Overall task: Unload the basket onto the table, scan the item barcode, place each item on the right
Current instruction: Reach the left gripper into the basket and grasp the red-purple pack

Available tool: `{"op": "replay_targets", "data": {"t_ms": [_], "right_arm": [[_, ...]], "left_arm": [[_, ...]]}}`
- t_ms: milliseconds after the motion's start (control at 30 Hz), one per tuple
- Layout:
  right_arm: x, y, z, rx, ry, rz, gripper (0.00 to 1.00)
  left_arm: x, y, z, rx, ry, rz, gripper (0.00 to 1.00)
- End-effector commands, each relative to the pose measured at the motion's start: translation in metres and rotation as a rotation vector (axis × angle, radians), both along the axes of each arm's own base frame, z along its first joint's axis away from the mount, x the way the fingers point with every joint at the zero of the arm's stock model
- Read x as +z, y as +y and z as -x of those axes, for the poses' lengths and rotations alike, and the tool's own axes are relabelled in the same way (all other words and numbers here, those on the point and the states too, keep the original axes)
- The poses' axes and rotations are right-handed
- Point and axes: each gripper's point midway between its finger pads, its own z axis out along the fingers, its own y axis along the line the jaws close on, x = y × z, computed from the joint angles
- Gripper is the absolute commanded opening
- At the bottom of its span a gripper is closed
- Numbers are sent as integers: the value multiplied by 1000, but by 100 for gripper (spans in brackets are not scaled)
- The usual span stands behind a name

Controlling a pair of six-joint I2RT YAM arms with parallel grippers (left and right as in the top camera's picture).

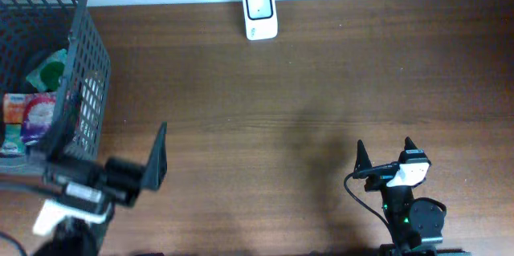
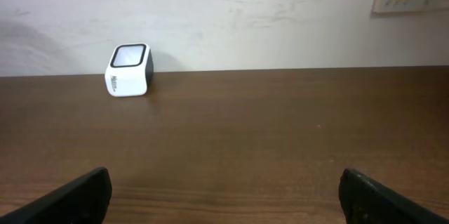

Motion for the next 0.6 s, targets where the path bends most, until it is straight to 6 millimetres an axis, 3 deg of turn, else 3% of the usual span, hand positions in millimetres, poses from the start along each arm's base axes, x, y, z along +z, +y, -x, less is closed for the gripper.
{"op": "replay_targets", "data": {"t_ms": [0,100,200,300,400,467,533,567], "right_arm": [[-3,1,0,1,3,-7,99],[-3,1,0,1,3,-7,99],[-3,1,0,1,3,-7,99],[-3,1,0,1,3,-7,99],[-3,1,0,1,3,-7,99],[-3,1,0,1,3,-7,99],[-3,1,0,1,3,-7,99],[-3,1,0,1,3,-7,99]], "left_arm": [[11,9,-41,47,8,8,99],[19,50,-98,243,134,139,99],[27,101,-177,440,425,177,99],[9,152,-245,438,777,171,99],[-26,187,-274,384,962,215,99],[-71,206,-280,348,1120,273,99],[-107,234,-281,423,1218,321,99],[-127,261,-274,563,1280,394,99]]}}
